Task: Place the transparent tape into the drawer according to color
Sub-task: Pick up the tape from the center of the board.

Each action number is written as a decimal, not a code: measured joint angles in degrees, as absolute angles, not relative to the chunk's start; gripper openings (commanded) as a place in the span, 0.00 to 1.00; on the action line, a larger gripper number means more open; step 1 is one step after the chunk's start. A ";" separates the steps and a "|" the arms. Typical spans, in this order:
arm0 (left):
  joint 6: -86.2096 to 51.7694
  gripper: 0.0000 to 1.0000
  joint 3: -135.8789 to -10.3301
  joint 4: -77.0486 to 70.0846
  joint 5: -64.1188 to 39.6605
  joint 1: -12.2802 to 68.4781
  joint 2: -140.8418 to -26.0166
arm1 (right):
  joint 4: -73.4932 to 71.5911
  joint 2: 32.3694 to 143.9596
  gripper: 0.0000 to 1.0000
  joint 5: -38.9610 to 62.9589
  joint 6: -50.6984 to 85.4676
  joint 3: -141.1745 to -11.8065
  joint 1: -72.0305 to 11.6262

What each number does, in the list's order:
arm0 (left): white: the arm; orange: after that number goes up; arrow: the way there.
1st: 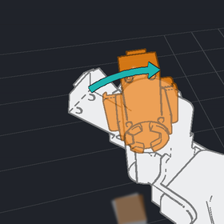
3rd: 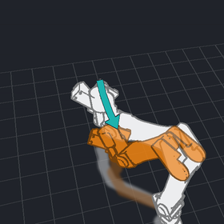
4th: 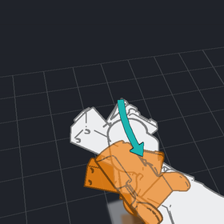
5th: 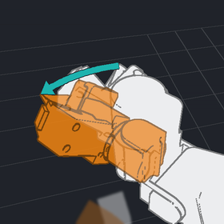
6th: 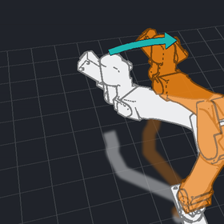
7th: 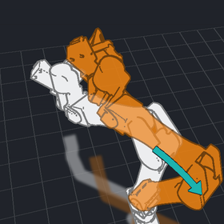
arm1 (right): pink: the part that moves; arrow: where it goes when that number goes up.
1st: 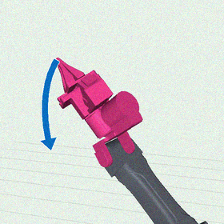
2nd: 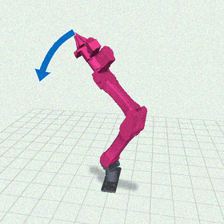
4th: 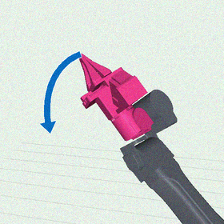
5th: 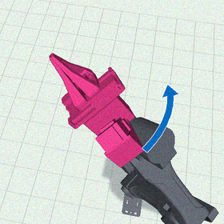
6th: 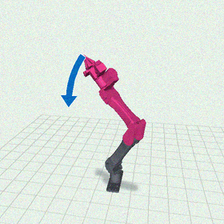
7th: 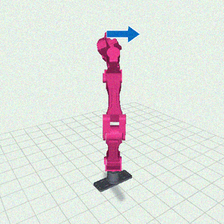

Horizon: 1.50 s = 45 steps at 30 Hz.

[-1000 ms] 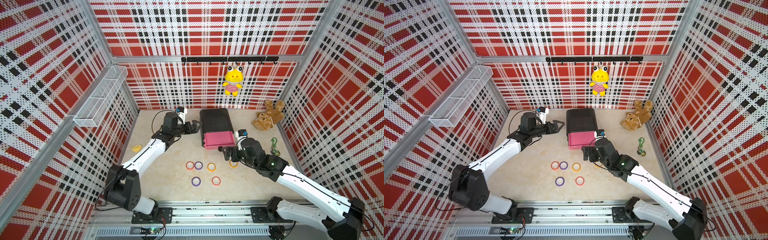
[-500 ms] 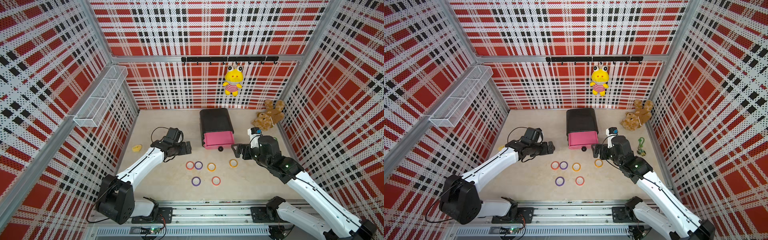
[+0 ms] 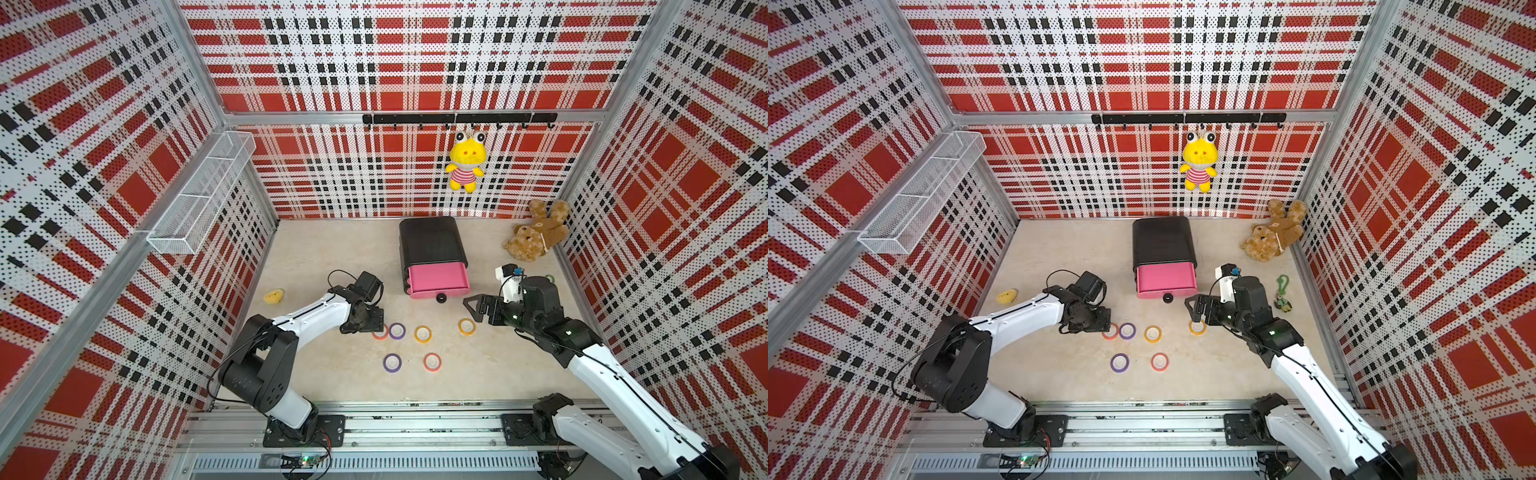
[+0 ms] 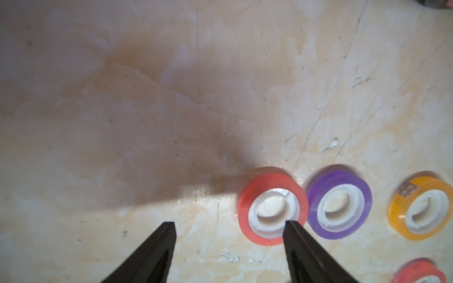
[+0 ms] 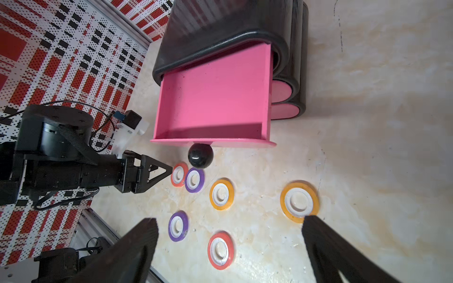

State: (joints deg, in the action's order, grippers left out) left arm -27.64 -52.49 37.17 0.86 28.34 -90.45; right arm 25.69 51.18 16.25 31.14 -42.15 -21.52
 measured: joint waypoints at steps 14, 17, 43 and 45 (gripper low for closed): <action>-26.92 0.69 -52.82 36.40 0.93 28.38 -94.70 | 25.47 51.16 1.00 16.27 31.14 -42.15 -21.45; -26.70 0.65 -53.01 36.42 0.86 28.38 -95.00 | 25.50 51.09 1.00 16.27 31.14 -42.15 -21.43; -21.17 0.28 -58.28 40.42 0.49 30.02 -99.81 | 26.46 50.68 1.00 16.27 30.89 -42.15 -19.86; -20.71 0.20 -58.28 40.58 0.51 29.98 -99.88 | 26.50 50.65 1.00 16.27 30.85 -42.15 -19.59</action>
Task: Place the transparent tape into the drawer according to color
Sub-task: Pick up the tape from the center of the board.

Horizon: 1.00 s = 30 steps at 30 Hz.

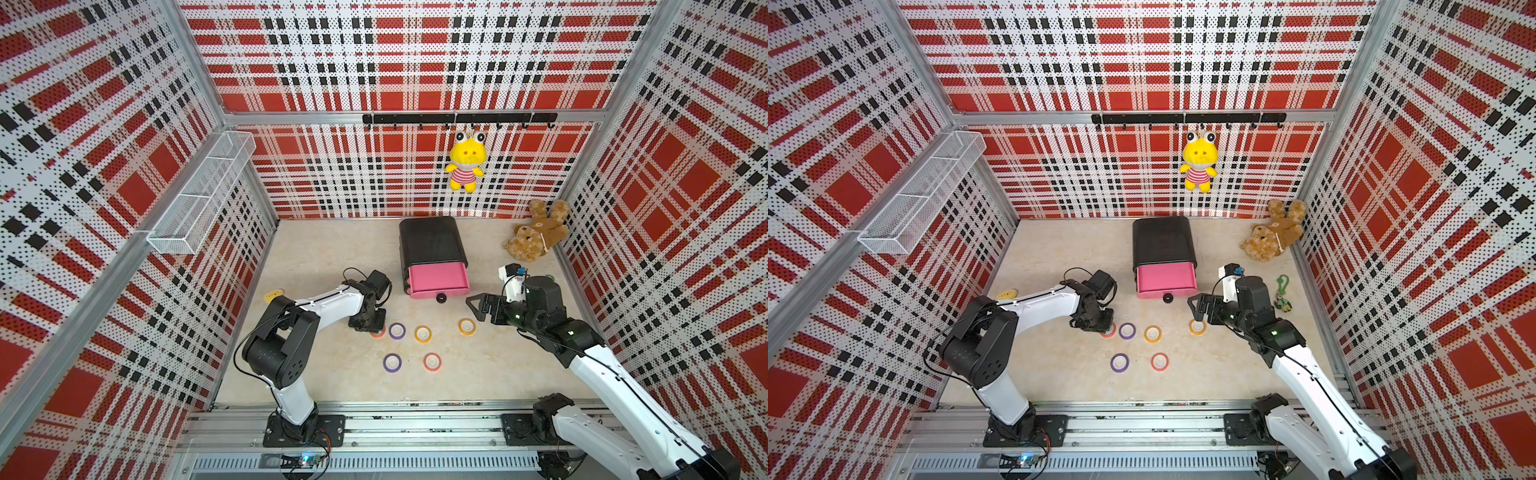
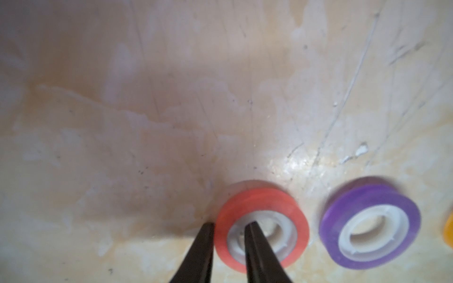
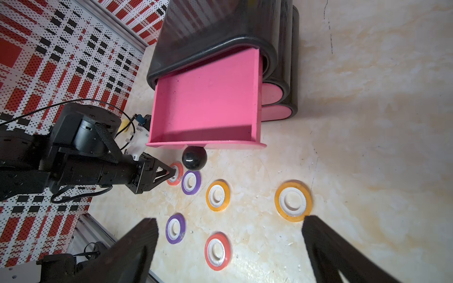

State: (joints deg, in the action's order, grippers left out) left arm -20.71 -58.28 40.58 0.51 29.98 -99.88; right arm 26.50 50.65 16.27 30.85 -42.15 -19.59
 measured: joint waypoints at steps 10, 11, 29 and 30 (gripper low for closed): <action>-19.64 0.00 -58.70 41.08 -0.80 29.17 -100.18 | 26.52 50.65 1.00 16.93 30.41 -42.15 -18.24; -19.64 0.00 -58.78 41.19 -0.82 29.15 -100.18 | 26.52 50.65 1.00 16.95 30.33 -42.15 -18.17; -18.87 0.00 -60.40 46.68 -1.15 27.66 -100.14 | 26.41 51.11 1.00 17.91 29.82 -42.37 -17.82; -18.83 0.00 -60.60 47.07 -1.17 27.66 -100.01 | 26.44 51.29 1.00 17.98 29.82 -42.37 -17.82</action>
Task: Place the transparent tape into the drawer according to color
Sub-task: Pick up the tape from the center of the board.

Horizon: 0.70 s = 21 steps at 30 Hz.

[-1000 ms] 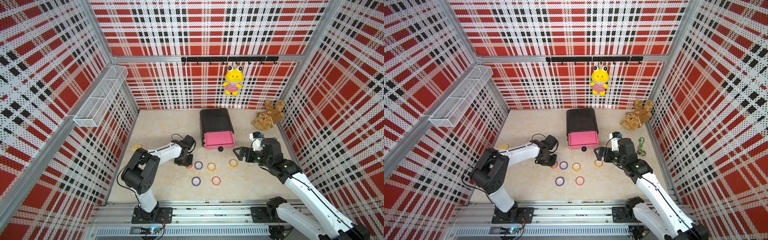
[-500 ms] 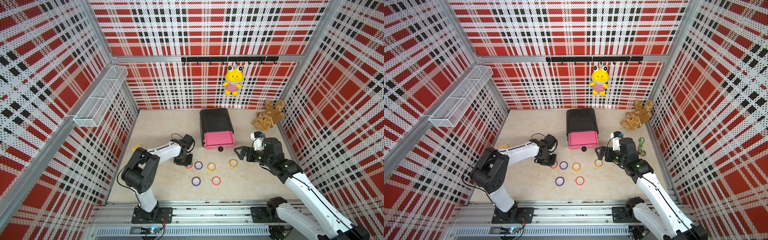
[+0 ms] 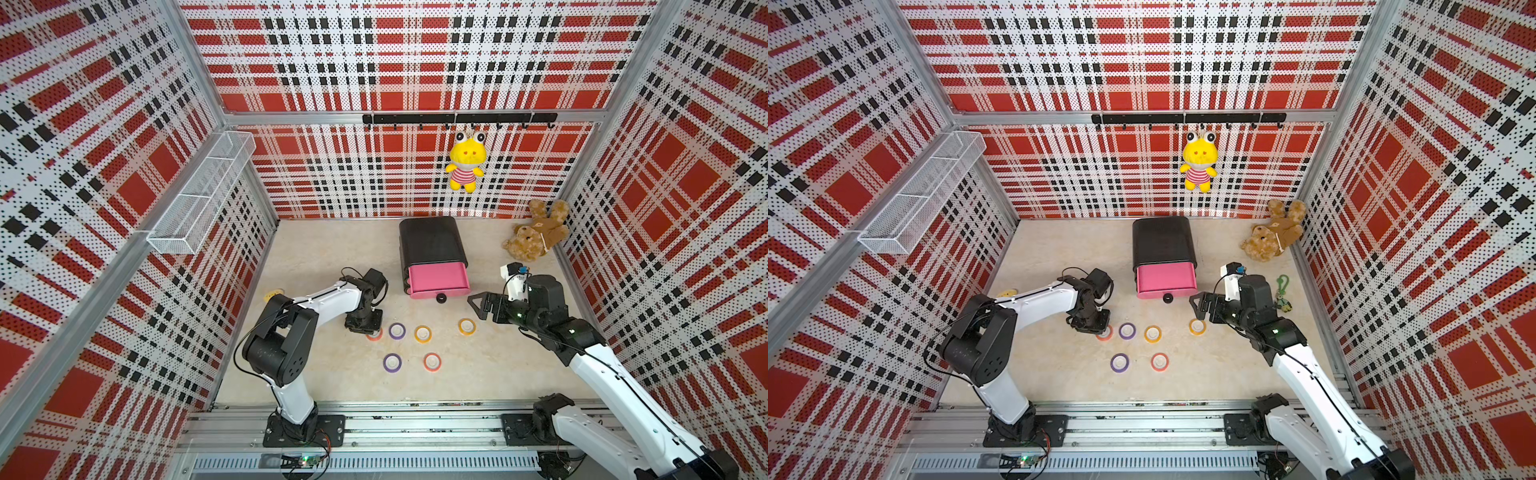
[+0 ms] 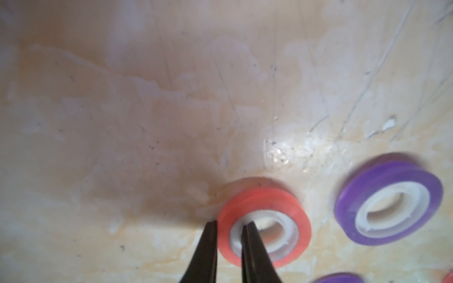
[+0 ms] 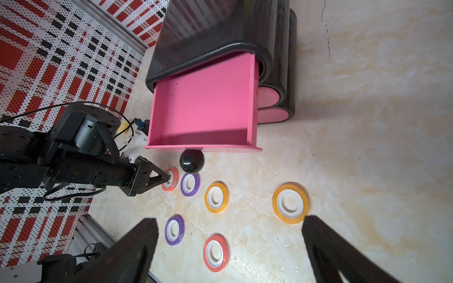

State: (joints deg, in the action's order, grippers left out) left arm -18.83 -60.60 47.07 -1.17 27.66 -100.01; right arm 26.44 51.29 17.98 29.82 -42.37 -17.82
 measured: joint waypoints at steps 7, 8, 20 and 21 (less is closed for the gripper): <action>-18.81 0.00 -63.33 48.90 -1.23 27.16 -97.36 | 26.52 51.59 1.00 18.09 29.78 -42.48 -17.80; -18.81 0.00 -63.61 48.95 -1.23 27.03 -96.97 | 26.52 51.59 1.00 18.11 29.78 -42.59 -17.80; -18.83 0.00 -70.43 52.40 -1.23 26.04 -91.37 | 26.74 51.57 1.00 18.22 29.58 -43.99 -17.80; -18.87 0.00 -71.66 52.56 -1.26 26.04 -90.74 | 26.74 51.57 1.00 18.24 29.58 -43.99 -17.80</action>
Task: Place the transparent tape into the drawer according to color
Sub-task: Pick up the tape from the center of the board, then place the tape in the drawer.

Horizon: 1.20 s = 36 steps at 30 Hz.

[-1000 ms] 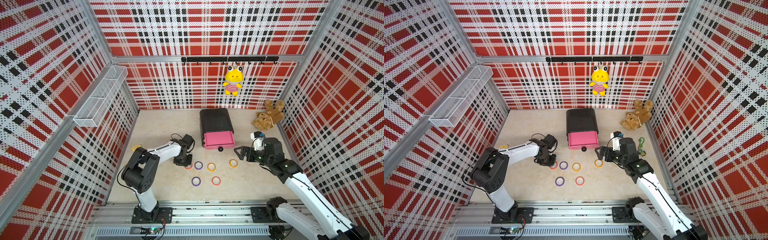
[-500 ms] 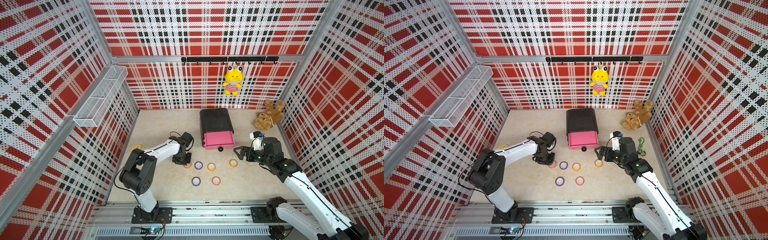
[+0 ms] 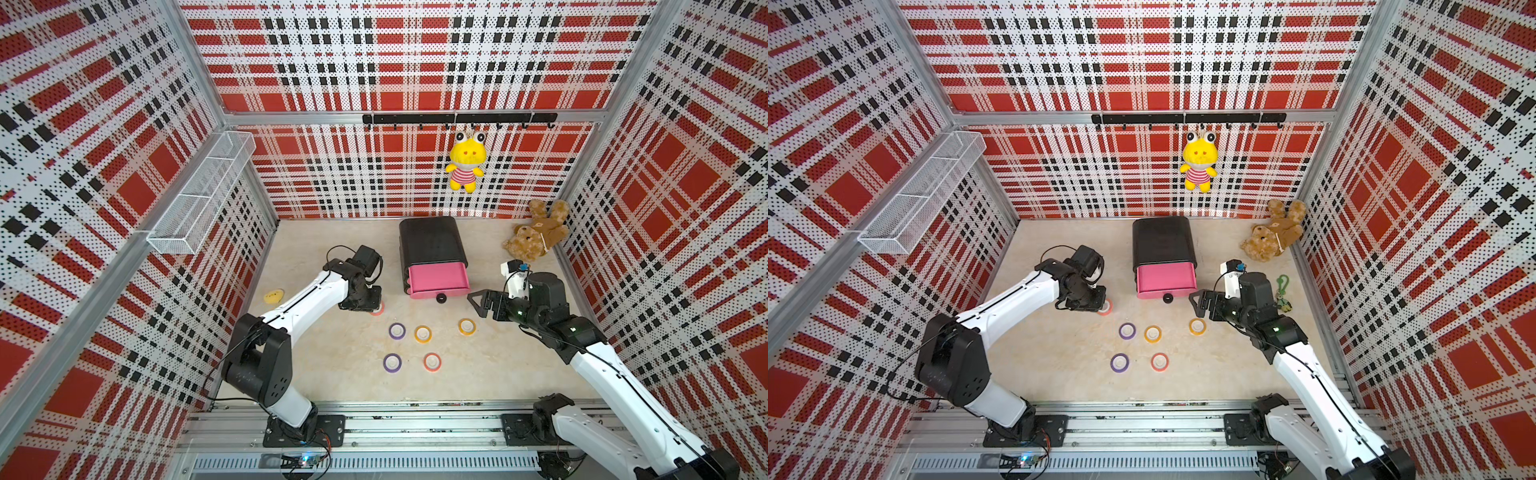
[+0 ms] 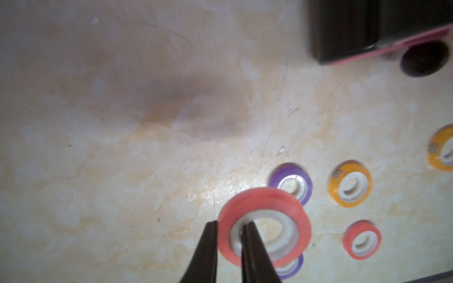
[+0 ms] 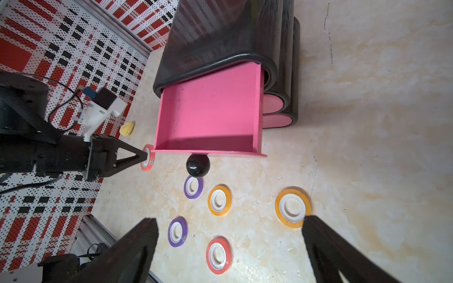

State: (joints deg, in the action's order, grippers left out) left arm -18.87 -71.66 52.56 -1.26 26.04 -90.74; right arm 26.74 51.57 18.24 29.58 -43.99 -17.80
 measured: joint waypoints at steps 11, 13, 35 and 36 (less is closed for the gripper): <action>-19.11 0.00 -83.20 54.26 -1.61 26.96 -88.88 | 26.89 51.40 1.00 18.33 29.61 -43.99 -17.80; -19.31 0.00 -84.84 54.57 -1.72 27.90 -88.88 | 26.98 51.29 1.00 18.31 29.61 -43.99 -17.80; -20.73 0.00 -95.66 49.10 -4.05 37.93 -101.71 | 27.94 49.34 1.00 17.98 29.65 -43.99 -17.65; -20.73 0.00 -96.16 48.97 -4.10 38.04 -102.00 | 28.16 49.10 1.00 17.91 29.65 -43.99 -17.65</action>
State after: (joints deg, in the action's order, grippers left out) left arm -20.73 -96.16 48.97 -4.10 38.04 -102.00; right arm 28.16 49.10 17.91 29.65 -43.99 -17.65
